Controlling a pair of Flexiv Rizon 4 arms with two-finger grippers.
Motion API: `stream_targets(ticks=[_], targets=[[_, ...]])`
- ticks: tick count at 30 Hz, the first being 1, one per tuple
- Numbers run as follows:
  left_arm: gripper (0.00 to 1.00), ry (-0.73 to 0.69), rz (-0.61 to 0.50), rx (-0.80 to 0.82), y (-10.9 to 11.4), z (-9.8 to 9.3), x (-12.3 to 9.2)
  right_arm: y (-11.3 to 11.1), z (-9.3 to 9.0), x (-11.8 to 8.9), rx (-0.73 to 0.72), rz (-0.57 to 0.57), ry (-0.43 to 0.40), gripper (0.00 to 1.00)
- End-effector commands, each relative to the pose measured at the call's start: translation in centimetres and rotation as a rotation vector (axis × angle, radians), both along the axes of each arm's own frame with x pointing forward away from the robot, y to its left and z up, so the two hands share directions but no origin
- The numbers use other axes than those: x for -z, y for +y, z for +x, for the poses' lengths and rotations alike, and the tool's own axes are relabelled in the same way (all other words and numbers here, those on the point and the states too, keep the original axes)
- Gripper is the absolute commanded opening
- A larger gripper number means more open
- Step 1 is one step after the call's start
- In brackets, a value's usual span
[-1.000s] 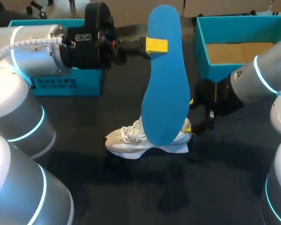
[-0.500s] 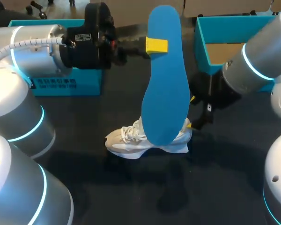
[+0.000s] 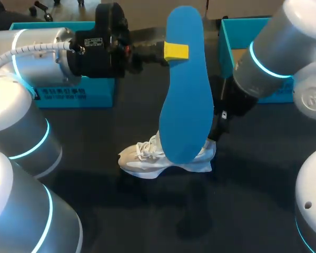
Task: Take the shoe out of the shoebox, open the shoe tongue, remove and reinsert the insole, then place the shoe into the shoebox
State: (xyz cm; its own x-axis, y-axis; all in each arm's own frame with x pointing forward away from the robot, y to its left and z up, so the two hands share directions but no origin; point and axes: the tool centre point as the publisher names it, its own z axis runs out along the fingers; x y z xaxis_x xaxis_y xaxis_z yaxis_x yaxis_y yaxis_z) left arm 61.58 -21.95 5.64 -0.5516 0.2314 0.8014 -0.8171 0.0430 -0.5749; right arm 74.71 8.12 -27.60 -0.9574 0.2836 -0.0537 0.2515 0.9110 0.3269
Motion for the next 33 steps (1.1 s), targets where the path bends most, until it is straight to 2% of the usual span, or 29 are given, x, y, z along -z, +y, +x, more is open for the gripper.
stream_targets(ticks=[1, 11, 17, 24, 33], targets=[[0.00, 0.001, -0.002, -0.003, -0.1, -0.1, 0.1, 0.5, 0.4, 0.0, 0.007, -0.107, 0.033, 1.00], [0.00, 0.001, -0.002, -0.003, -0.1, -0.1, 0.1, 0.5, 0.4, 0.0, 0.007, -0.107, 0.033, 1.00], [0.00, 0.001, -0.002, -0.003, -0.1, -0.1, 0.1, 0.7, 1.6, 1.1, 0.014, -0.126, 0.022, 1.00], [0.00, 0.001, -0.002, -0.003, -0.1, -0.1, 0.1, 1.3, 2.3, 2.4, -0.060, -0.169, 0.070, 1.00], [0.00, 0.001, -0.002, -0.003, -0.1, -0.1, 0.1, 1.9, 2.5, 3.0, -0.157, -0.210, 0.086, 1.00]])
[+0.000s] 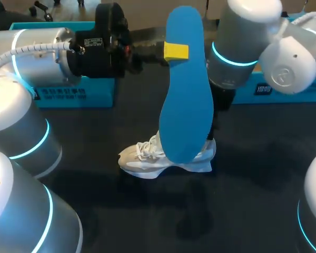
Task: Take the shoe out of the shoebox, open the shoe tongue, remove and reinsert the insole, then place the shoe into the shoebox
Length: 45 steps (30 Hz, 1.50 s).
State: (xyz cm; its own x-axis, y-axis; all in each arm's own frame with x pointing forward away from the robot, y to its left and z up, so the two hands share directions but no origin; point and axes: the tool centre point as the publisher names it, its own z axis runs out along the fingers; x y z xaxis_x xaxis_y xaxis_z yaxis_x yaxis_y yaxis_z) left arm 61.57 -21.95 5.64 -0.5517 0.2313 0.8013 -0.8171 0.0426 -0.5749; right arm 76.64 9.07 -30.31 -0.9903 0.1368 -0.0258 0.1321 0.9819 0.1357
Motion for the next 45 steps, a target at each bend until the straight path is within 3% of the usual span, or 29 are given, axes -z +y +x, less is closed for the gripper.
stream_targets(ticks=[1, 12, 29, 37, 45], targets=[[0.00, 0.001, -0.002, -0.002, -0.1, -0.1, 0.1, 1.1, 0.5, 0.3, -0.017, -0.027, 0.017, 1.00], [0.00, 0.001, -0.002, -0.002, -0.1, -0.1, 0.1, 1.5, -0.5, 1.1, -0.005, -0.051, 0.038, 1.00], [0.00, 0.001, -0.002, -0.002, -0.1, -0.1, 0.1, 1.5, -0.5, 1.1, -0.005, -0.051, 0.038, 1.00], [0.00, 0.001, -0.002, -0.002, -0.1, -0.1, 0.1, 3.5, 1.4, 2.9, -0.021, -0.008, 0.016, 1.00], [0.00, 0.001, -0.002, -0.002, -0.1, -0.1, 0.1, 4.7, 2.2, 4.8, -0.038, -0.001, 0.025, 1.00]])
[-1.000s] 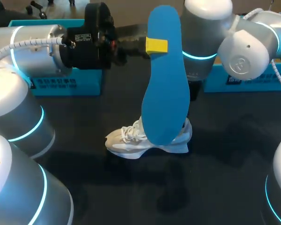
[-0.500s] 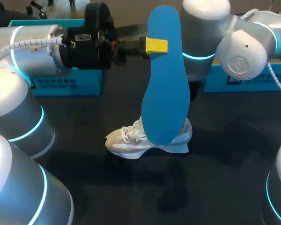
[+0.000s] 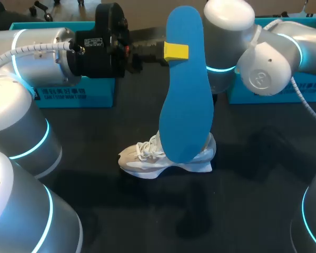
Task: Take the shoe out of the shoebox, open the shoe tongue, remove and reinsert the insole, then place the shoe into the shoebox
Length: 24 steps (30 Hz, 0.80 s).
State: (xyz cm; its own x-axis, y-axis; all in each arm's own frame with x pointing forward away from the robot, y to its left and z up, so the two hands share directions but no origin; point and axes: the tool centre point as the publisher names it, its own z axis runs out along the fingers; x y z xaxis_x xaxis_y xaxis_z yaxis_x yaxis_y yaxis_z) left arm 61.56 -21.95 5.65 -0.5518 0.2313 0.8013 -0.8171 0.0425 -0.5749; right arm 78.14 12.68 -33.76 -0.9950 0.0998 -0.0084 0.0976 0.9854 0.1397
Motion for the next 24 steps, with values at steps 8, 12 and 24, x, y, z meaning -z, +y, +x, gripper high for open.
stream_targets(ticks=[8, 12, 24], targets=[[0.00, 0.001, -0.002, -0.002, -0.1, -0.1, 0.1, 1.6, 1.0, 3.4, -0.004, -0.017, 0.034, 0.96], [0.00, 0.001, -0.002, -0.002, -0.1, -0.1, 0.1, 2.0, 0.9, 4.1, -0.010, -0.012, 0.050, 0.91], [0.00, 0.001, -0.002, -0.002, -0.1, -0.1, 0.1, 2.3, -0.2, 5.9, 0.006, -0.008, 0.105, 0.28]])
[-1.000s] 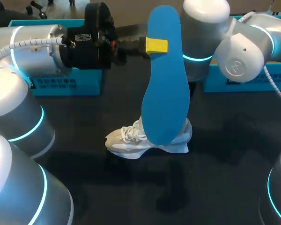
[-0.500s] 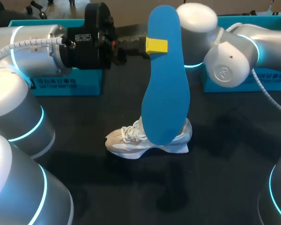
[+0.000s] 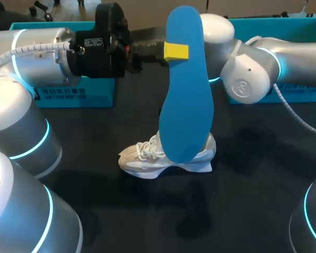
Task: Take the shoe out of the shoebox, open the shoe tongue, remove and reinsert the insole, then place the shoe into the shoebox
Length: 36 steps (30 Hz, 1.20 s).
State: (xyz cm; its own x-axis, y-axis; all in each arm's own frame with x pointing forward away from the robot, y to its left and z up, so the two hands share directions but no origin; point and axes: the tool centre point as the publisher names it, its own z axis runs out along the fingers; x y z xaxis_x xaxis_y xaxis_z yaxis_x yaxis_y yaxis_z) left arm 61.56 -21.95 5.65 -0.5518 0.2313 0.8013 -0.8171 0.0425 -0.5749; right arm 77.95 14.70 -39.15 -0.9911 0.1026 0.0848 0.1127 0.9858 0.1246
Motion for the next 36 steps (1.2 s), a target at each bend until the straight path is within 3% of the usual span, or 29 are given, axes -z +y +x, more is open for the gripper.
stream_targets(ticks=[1, 3, 4, 5, 11, 24, 36], targets=[[0.00, 0.001, -0.002, -0.002, -0.1, -0.1, 0.1, 0.3, -0.1, 0.5, 0.003, -0.003, 0.011, 0.22], [0.00, 0.001, -0.002, -0.002, -0.1, -0.1, 0.1, 0.3, -0.3, 0.6, 0.006, -0.001, 0.014, 0.12], [0.00, 0.001, -0.002, -0.002, -0.1, -0.1, 0.1, 0.3, -0.4, 0.6, 0.008, 0.000, 0.016, 0.02], [0.00, 0.001, -0.002, -0.002, -0.1, -0.1, 0.1, 0.3, -0.4, 0.7, 0.010, 0.001, 0.018, 0.00], [0.00, 0.001, -0.002, -0.002, -0.1, -0.1, 0.1, 0.2, -0.7, 0.2, 0.071, 0.026, 0.046, 0.00], [0.00, 0.001, -0.002, -0.002, -0.1, -0.1, 0.1, -0.2, -1.3, -2.6, 0.363, 0.140, 0.160, 0.00], [0.00, 0.001, -0.002, -0.002, -0.1, -0.1, 0.1, 0.7, -1.7, -3.8, 0.664, 0.281, 0.114, 0.00]])
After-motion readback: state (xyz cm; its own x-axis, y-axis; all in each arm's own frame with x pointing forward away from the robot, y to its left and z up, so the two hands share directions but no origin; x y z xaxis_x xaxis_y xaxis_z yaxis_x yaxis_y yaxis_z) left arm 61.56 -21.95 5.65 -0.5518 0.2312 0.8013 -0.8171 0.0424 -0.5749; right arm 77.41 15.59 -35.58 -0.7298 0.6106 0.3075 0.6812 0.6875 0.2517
